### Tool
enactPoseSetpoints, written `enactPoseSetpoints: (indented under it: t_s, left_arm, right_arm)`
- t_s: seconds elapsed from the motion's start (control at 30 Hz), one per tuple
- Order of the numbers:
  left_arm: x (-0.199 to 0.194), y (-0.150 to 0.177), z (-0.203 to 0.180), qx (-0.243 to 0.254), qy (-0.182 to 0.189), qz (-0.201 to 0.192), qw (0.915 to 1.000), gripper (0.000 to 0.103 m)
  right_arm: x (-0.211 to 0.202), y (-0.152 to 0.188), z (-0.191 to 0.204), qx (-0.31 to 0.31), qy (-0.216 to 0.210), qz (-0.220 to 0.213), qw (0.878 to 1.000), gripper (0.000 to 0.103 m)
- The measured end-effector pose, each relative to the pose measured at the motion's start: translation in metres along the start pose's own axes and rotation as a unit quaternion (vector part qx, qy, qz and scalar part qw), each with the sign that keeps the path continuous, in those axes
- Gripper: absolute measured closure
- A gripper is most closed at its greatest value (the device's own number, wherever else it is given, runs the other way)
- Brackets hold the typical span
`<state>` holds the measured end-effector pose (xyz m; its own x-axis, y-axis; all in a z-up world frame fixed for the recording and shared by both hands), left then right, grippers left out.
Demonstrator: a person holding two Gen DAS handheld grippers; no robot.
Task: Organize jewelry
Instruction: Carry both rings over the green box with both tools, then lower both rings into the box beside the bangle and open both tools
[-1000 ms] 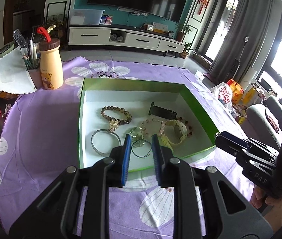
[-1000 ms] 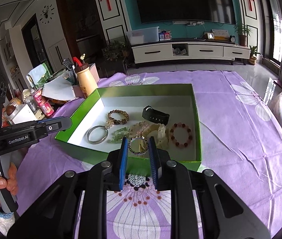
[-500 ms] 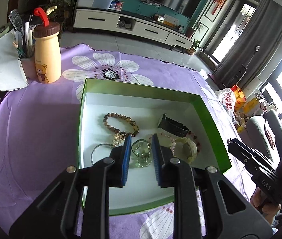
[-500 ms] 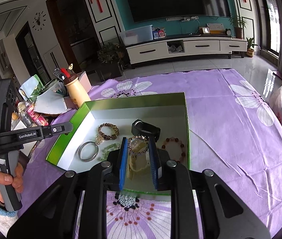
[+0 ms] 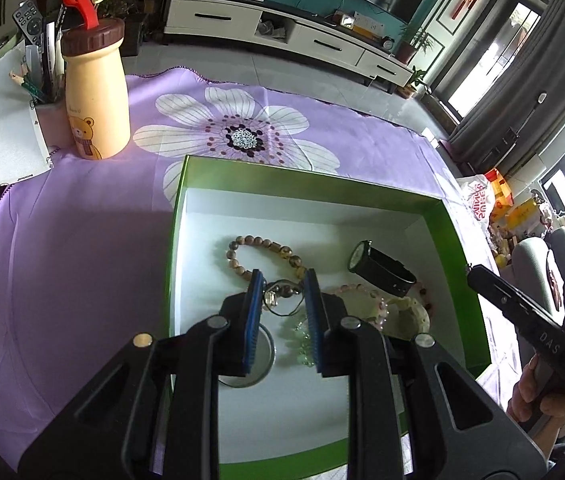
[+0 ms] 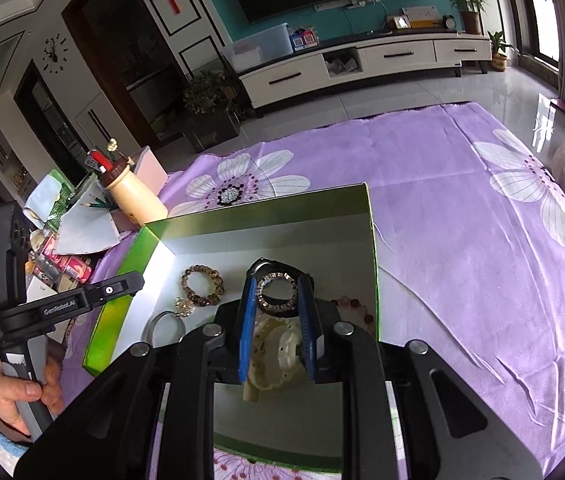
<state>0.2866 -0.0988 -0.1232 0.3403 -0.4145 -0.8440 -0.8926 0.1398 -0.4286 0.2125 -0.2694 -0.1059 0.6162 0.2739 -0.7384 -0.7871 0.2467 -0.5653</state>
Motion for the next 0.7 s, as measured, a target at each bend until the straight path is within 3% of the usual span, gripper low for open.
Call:
enactPoseSetpoints:
  t_s: [0.7]
  left_arm:
    - [0.022, 0.001, 0.012, 0.010, -0.034, 0.026, 0.9990, 0.082]
  right_arm:
    - [0.037, -0.009, -0.021, 0.017, 0.019, 0.046, 0.999, 0.082]
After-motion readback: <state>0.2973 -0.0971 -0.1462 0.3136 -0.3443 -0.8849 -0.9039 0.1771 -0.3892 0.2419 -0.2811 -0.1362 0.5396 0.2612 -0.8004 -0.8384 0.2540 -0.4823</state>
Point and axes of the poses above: each gripper's, at about its wrist camera, not at the fingertips, and x roughly the way its jaws point, z to its left, y to its underside, the point moved 10 cm from there along x, roughly the way its jaws point, and after that the axes turned 7 degrees about z, right-handed, at the moved point
